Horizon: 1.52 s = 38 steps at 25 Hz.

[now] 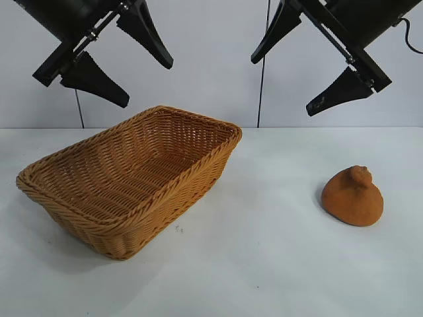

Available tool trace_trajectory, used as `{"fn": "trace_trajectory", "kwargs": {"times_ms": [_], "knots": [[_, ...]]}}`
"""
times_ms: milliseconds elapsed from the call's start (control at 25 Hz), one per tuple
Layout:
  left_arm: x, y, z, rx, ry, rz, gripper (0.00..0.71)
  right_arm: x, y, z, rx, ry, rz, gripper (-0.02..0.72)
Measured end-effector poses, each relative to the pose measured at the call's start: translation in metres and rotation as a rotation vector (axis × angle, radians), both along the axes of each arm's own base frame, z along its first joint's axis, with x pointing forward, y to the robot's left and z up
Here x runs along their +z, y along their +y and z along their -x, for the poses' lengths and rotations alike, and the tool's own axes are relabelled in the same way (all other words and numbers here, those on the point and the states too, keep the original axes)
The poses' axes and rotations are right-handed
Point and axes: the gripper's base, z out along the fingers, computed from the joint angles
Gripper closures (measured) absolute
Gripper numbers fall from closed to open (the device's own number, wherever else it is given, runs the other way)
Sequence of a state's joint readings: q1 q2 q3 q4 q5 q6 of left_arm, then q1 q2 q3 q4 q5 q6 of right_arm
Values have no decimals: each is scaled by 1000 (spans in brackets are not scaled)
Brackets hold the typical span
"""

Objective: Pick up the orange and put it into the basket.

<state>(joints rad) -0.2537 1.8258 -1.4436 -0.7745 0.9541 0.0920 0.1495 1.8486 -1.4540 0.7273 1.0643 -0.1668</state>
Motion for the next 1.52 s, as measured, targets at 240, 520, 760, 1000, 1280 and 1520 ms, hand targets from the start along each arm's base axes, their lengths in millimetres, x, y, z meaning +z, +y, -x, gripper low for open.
{"fn": "trace_trajectory", "kwargs": {"times_ms": [240,520,760,1000,1280,1520], "knots": [[0,0,0,0,0,-1,190,0,0,0,-1,-1,0,10],[0,0,0,-1,0,-2,190,0,0,0,-1,-1,0,10],[0,1,-2,17,-20,-2,190,0,0,0,-1,-1,0,10],[1,1,-6,42,-48,-2,190,0,0,0,-1,-1,0,10],[11,27,-9,103,-53,5,190,0,0,0,13,-13,3,10],[30,55,9,157,-24,-77,190,0,0,0,25,-24,6,10]]}}
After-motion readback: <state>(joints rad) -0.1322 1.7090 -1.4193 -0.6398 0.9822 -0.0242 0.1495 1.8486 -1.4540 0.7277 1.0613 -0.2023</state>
